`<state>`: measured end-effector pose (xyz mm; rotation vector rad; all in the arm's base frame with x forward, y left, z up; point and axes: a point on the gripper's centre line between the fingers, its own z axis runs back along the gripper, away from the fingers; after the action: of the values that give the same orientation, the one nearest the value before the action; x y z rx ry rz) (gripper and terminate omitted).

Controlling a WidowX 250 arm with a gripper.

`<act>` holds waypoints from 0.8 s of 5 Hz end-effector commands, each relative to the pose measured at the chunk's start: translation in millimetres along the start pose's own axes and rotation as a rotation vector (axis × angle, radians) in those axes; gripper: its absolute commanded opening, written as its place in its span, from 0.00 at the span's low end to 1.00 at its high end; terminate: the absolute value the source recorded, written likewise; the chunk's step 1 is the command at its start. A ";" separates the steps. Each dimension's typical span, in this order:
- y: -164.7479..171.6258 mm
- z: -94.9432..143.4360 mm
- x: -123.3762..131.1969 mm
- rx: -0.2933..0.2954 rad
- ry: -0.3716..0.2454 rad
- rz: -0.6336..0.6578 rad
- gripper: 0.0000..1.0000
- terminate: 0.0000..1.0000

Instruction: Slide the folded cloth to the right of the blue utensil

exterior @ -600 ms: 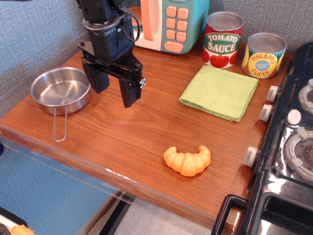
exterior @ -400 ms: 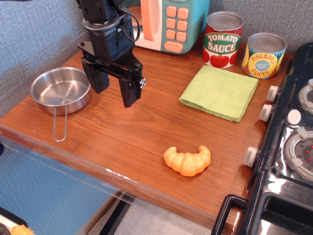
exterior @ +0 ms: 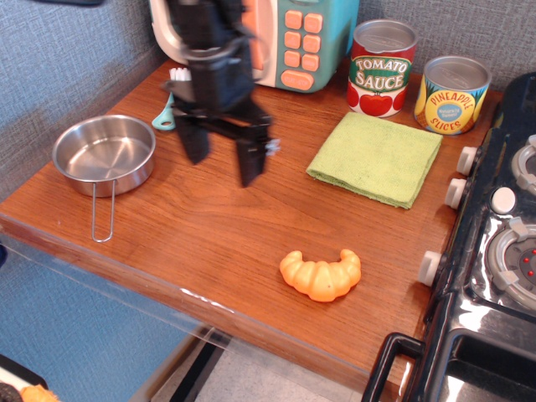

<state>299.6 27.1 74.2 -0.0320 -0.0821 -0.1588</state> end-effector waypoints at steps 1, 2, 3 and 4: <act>-31.8 -3.5 69.1 0.033 -0.057 -0.003 1.00 0.00; -46.4 -6.9 102.1 0.031 -0.094 0.028 1.00 0.00; -55.1 -11.0 127.0 0.030 -0.123 0.061 1.00 0.00; -57.3 -22.8 139.9 0.054 -0.114 0.075 1.00 0.00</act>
<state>422.4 -50.1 37.2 0.0130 -0.1308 -0.0701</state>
